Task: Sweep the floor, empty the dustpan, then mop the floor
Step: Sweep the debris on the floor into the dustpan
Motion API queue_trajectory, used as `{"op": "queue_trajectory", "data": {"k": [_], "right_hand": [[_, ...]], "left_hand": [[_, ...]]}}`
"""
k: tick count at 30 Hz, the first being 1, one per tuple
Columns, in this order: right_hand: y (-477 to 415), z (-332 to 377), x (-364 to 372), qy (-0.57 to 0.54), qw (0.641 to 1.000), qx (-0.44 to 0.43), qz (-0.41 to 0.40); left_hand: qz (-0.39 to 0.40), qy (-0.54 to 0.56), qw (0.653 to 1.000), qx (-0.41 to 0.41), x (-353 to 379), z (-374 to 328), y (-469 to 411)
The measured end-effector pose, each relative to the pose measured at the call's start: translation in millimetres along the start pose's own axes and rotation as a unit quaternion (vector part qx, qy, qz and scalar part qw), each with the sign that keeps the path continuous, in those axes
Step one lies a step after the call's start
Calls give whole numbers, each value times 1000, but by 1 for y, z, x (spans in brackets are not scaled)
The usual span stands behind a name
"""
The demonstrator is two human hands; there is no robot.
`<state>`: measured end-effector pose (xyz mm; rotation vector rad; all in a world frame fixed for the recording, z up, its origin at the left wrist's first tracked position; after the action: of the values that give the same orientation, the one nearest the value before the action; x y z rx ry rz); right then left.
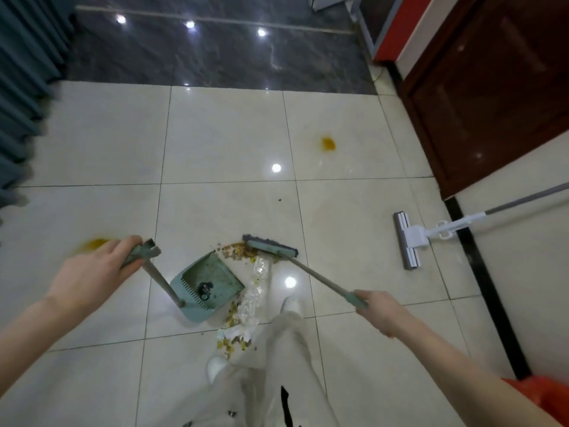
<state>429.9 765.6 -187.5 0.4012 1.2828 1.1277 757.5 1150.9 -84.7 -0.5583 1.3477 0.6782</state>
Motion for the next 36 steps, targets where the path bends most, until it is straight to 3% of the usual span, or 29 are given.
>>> {"op": "queue_trajectory", "data": {"k": [3, 12, 19, 25, 31, 36], "right_hand": [[-10, 10, -30, -67, 997, 14, -21], [-153, 81, -115, -12, 995, 2, -101], [-203, 80, -120, 26, 997, 40, -65], [-164, 29, -95, 97, 995, -6, -5], [-96, -35, -72, 117, 992, 2, 42], [-31, -66, -56, 120, 990, 2, 70]], "left_hand": [[-1, 6, 1000, -12, -4, -5, 3], [27, 3, 998, -65, -16, -30, -6], [44, 33, 998, -44, -17, -73, -36], [53, 38, 997, -33, -12, -80, -35], [17, 5, 996, -90, -12, -64, -10], [-2, -18, 998, -59, -12, -65, 27]]}}
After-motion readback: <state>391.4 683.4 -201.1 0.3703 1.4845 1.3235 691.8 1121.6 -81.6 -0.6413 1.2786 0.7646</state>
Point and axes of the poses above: each hand's wrist, its own y-axis away from the middle knuckle, its own x-axis out of the palm, z = x × y, the point moved 10 cm from there along -y, towards the middle knuckle, and after that the axes turned 14 degrees about -y, right-handed, at the moved point
